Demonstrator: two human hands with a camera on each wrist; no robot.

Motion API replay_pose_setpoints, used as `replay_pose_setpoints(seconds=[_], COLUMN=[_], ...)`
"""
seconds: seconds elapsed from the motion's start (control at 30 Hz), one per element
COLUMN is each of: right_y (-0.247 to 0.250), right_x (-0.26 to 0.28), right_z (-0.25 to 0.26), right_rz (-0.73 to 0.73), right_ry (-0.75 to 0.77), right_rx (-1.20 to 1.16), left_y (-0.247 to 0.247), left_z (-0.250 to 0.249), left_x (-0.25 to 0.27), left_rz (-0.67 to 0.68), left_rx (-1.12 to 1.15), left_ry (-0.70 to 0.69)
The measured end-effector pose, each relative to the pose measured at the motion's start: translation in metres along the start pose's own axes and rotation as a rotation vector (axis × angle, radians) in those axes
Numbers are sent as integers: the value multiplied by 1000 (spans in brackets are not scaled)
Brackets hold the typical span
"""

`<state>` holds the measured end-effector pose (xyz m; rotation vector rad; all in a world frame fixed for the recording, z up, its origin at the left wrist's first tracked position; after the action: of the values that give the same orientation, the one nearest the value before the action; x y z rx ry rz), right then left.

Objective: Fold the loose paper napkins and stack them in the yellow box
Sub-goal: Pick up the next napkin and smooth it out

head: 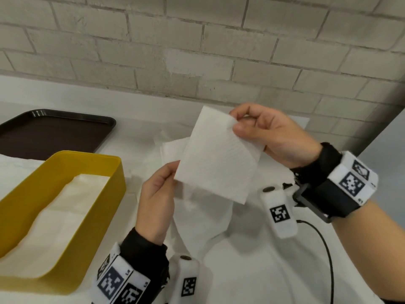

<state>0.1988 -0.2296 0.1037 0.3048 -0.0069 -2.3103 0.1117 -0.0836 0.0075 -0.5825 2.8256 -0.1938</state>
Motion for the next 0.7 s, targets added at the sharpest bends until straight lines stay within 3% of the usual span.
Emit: replay_pose_setpoints(seconds=[0.1, 0.2, 0.43, 0.57, 0.7], right_y=[-10, -16, -41, -52, -59], right_x=[6, 11, 20, 20, 20], right_z=[-18, -23, -7, 7, 13], right_rz=[-4, -59, -151, -146, -182], right_ry=[-70, -37, 280, 431, 542], right_rx=[111, 312, 796, 823, 827], left_y=[-7, -12, -6, -2, 1], left_z=[-12, -15, -22, -29, -34], left_x=[6, 13, 17, 19, 21], left_rz=[68, 141, 123, 117, 118], left_rx=[37, 174, -105, -360, -390], left_ry=[-58, 23, -190, -358, -387])
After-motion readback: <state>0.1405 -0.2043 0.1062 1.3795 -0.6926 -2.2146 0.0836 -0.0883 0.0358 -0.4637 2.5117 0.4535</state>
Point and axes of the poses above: each hand's wrist, its own x-axis away from the middle knuckle, its own y-axis out of the back of the hand, z = x × y, the point moved 6 cm from there along -x, towards the middle knuckle, and after that the axes turned 2 degrees about -x, right-handed, at the moved point
